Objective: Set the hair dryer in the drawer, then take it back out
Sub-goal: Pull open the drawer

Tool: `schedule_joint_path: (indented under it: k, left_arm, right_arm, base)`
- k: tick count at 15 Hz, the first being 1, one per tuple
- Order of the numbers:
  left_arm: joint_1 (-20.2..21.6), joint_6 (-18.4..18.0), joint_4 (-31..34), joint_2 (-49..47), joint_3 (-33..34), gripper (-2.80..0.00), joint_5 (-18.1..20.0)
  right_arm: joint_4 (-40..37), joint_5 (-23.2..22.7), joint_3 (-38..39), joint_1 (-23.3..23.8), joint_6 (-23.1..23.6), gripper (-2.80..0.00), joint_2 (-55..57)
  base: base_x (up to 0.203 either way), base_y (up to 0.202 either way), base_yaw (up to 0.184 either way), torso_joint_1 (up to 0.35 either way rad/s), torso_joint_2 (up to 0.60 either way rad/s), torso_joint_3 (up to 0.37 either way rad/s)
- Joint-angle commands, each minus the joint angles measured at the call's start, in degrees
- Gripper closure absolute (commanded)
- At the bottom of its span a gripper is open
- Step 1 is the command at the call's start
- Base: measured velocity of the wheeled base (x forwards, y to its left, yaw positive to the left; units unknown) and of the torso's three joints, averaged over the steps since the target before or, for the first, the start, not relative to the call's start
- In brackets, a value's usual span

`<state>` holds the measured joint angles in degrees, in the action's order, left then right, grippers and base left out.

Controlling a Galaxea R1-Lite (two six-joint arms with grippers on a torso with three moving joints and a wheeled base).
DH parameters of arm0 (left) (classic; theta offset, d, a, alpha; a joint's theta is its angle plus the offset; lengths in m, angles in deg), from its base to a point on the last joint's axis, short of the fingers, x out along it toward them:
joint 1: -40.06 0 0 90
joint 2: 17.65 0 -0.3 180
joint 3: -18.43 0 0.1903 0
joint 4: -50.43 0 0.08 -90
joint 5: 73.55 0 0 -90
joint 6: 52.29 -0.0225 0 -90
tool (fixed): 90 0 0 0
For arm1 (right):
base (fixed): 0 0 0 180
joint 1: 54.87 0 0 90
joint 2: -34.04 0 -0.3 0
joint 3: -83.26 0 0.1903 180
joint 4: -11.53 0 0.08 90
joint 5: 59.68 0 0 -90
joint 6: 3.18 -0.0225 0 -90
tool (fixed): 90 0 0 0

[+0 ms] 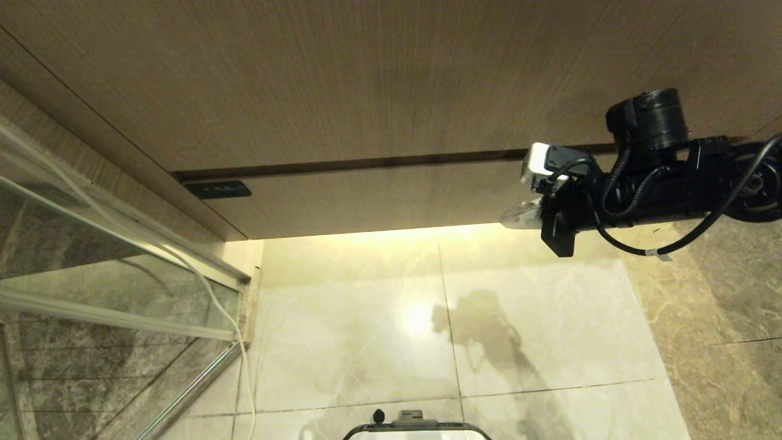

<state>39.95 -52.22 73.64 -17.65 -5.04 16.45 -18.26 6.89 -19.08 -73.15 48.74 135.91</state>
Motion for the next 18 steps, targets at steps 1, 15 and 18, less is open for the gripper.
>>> schedule_joint_path:
  k: [1, 15, 18]
  left_arm:
    - [0.0, 0.0, 0.0, 0.0, 0.0, 0.00, 0.0]
    - [0.0, 0.0, 0.0, -0.1, 0.0, 0.00, 0.0]
    - [0.0, -0.1, 0.0, -0.1, 0.0, 0.00, -0.1]
  right_arm:
    - [3.0, -0.1, 1.6, 0.6, 1.7, 0.00, 1.0]
    - [9.7, -7.6, 0.5, 2.3, 12.3, -2.80, 6.6]
    - [9.9, -7.7, -0.6, 2.9, 12.9, -2.80, 7.9]
  base:
    - [0.000, 0.000, 0.000, 0.000, 0.00, 0.000]
    - [0.000, 0.000, 0.000, 0.000, 0.00, 0.000]
    - [0.000, 0.000, 0.000, 0.000, 0.00, 0.000]
